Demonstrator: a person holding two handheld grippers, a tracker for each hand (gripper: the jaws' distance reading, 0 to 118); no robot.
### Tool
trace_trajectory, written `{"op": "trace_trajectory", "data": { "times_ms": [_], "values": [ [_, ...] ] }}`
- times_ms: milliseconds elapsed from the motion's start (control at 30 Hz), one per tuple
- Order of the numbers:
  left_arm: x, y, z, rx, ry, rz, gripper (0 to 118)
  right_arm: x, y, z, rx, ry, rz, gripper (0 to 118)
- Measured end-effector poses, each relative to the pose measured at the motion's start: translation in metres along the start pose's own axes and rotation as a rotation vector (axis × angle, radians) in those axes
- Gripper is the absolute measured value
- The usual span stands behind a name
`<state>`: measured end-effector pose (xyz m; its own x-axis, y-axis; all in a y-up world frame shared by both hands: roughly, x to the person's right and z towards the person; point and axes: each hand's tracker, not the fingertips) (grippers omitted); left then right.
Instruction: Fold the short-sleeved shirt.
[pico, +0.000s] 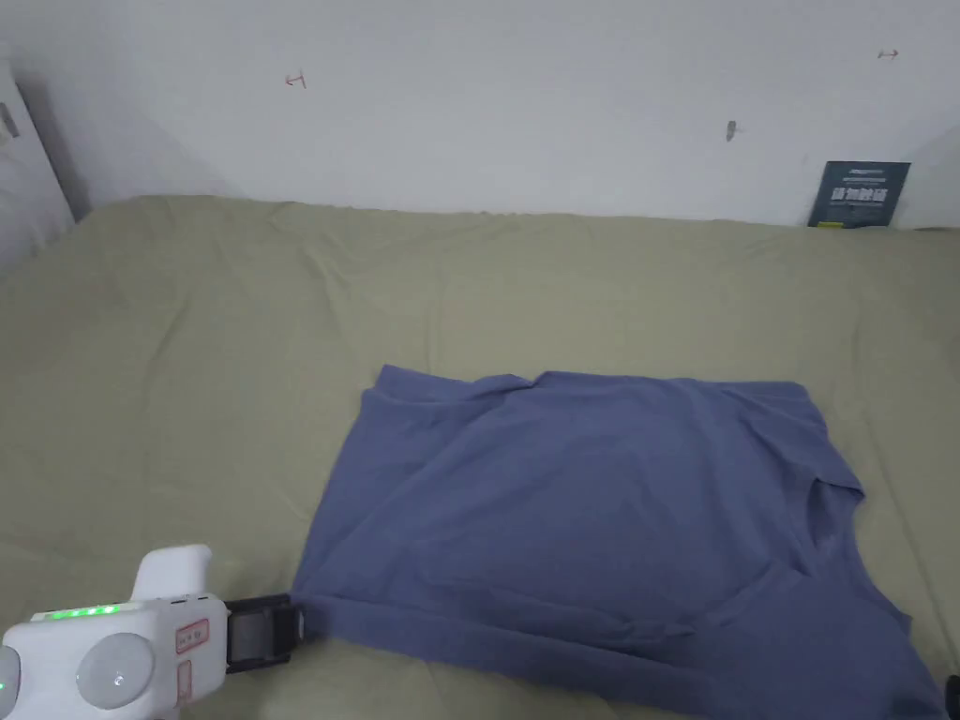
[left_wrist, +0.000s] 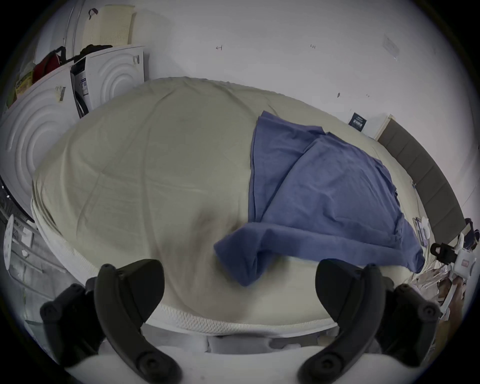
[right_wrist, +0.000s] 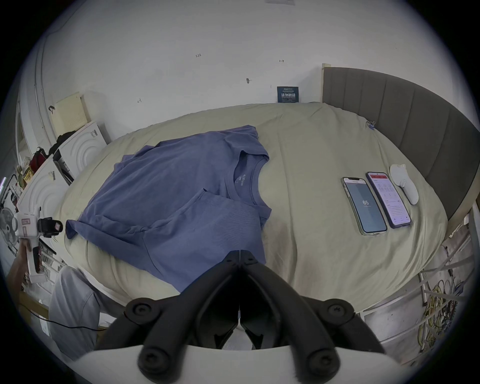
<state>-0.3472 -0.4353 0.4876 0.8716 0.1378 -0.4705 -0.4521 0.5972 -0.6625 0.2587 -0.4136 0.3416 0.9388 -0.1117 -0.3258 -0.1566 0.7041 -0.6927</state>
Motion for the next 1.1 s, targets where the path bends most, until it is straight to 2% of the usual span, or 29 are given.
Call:
{"op": "trace_trajectory", "data": {
  "times_ms": [100, 167, 200, 233, 267, 300, 367, 400, 433, 467, 500, 533, 567, 633, 700, 767, 833, 867, 900, 967, 1033, 1067, 1100],
  "values": [
    [0.003, 0.009, -0.024, -0.009, 0.012, -0.010, 115, 0.003, 0.000, -0.004, -0.006, 0.005, -0.002, 0],
    [0.005, 0.012, -0.031, -0.029, 0.007, -0.008, 108, 0.004, 0.000, -0.005, -0.009, 0.004, -0.010, 0],
    [0.007, 0.013, -0.032, -0.040, -0.006, -0.009, 96, 0.004, -0.001, -0.005, -0.010, 0.003, -0.011, 0],
    [0.009, 0.013, -0.031, -0.044, -0.025, -0.008, 71, 0.006, -0.001, -0.005, -0.013, 0.006, -0.010, 0],
    [0.012, 0.011, -0.023, -0.037, -0.022, -0.011, 13, 0.006, -0.001, -0.005, -0.017, 0.002, -0.005, 0],
    [0.014, 0.010, -0.020, -0.036, -0.051, -0.003, 0, 0.007, -0.003, -0.005, -0.018, -0.007, -0.001, 0],
    [0.021, 0.007, -0.018, -0.045, -0.063, -0.018, 0, 0.010, -0.005, -0.002, -0.021, 0.000, -0.001, 0],
    [0.024, 0.007, -0.016, -0.035, -0.060, -0.035, 0, 0.012, -0.006, 0.000, -0.023, 0.009, -0.006, 6],
    [0.025, 0.009, -0.014, -0.029, -0.046, -0.043, 0, 0.012, -0.006, 0.001, -0.029, 0.009, -0.009, 36],
    [0.025, 0.010, -0.013, -0.030, -0.049, -0.037, 0, 0.012, -0.006, 0.001, -0.057, 0.009, -0.008, 95],
    [0.024, 0.010, -0.013, -0.041, -0.068, -0.009, 0, 0.012, -0.007, -0.002, -0.110, 0.036, -0.005, 118],
    [0.023, 0.010, -0.012, -0.038, -0.072, 0.010, 0, 0.013, -0.010, -0.007, -0.146, 0.069, 0.002, 117],
    [0.021, 0.010, -0.010, -0.038, -0.077, 0.024, 0, 0.013, -0.012, -0.010, -0.080, 0.061, 0.003, 117],
    [0.022, 0.010, -0.006, -0.029, -0.066, 0.012, 0, 0.008, -0.020, -0.026, -0.183, 0.079, 0.019, 117],
    [0.024, 0.010, -0.006, -0.027, -0.056, 0.001, 0, 0.003, -0.026, -0.031, -0.193, 0.089, 0.037, 117],
    [0.024, 0.010, -0.006, -0.025, -0.050, -0.006, 0, 0.000, -0.028, -0.037, -0.231, 0.100, 0.050, 110],
    [0.024, 0.010, -0.008, -0.024, -0.046, -0.006, 0, -0.002, -0.027, -0.048, -0.237, 0.104, 0.047, 88],
    [0.024, 0.010, -0.008, -0.025, -0.043, -0.002, 0, -0.003, -0.026, -0.053, -0.240, 0.101, 0.046, 61],
    [0.023, 0.011, -0.009, -0.025, -0.043, -0.001, 0, -0.003, -0.026, -0.056, -0.236, 0.094, 0.045, 61],
    [0.023, 0.011, -0.012, -0.030, -0.039, -0.009, 0, -0.004, -0.024, -0.059, -0.226, 0.055, 0.048, 51],
    [0.022, 0.011, -0.012, -0.038, -0.037, -0.024, 0, 0.000, -0.021, -0.051, -0.207, 0.100, 0.002, 32],
    [0.025, 0.009, -0.011, -0.039, -0.031, -0.040, 0, 0.001, -0.020, -0.046, -0.197, 0.109, -0.013, 11],
    [0.025, 0.009, -0.010, -0.039, -0.024, -0.054, 0, 0.003, -0.018, -0.039, -0.180, 0.131, -0.027, 9]
  ]
}}
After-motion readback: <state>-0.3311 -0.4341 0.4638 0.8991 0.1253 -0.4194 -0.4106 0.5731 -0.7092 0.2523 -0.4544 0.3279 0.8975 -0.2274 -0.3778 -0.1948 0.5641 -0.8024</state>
